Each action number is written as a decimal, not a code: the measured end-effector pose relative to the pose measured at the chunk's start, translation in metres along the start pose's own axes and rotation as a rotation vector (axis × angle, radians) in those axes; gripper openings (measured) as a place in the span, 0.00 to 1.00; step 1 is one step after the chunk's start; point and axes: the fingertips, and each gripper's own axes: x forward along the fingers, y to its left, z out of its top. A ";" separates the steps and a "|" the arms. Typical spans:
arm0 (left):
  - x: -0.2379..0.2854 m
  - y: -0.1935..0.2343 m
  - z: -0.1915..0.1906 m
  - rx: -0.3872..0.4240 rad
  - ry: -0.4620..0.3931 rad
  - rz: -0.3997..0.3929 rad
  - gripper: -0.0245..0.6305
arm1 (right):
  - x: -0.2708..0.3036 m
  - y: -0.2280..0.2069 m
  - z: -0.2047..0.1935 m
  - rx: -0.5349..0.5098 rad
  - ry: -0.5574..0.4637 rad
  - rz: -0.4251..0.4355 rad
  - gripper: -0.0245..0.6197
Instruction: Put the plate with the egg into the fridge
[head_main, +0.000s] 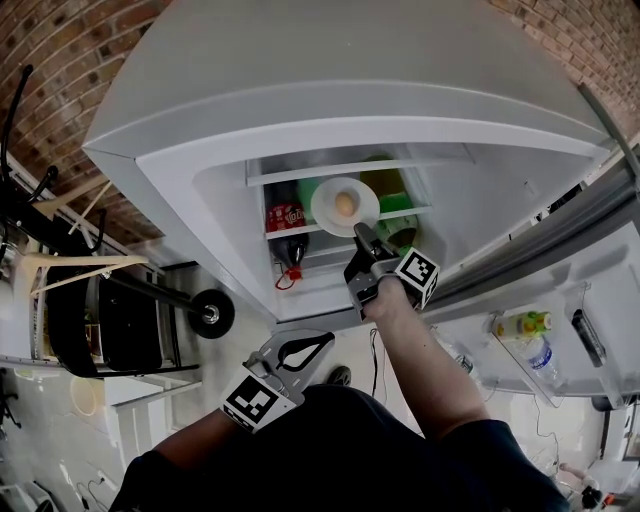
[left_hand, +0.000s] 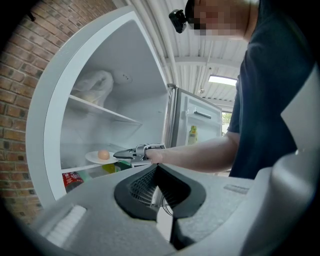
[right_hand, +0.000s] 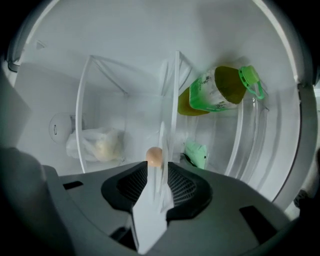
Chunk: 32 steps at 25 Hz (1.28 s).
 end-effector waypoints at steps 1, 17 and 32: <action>0.000 0.000 -0.001 0.005 0.005 -0.002 0.04 | -0.004 0.000 -0.002 -0.016 0.003 -0.009 0.23; -0.002 -0.007 -0.003 0.002 0.011 -0.010 0.04 | 0.007 -0.006 -0.004 -0.025 0.017 -0.021 0.09; 0.004 -0.022 0.001 0.023 0.014 -0.066 0.04 | -0.041 0.002 -0.015 -0.202 0.046 0.056 0.09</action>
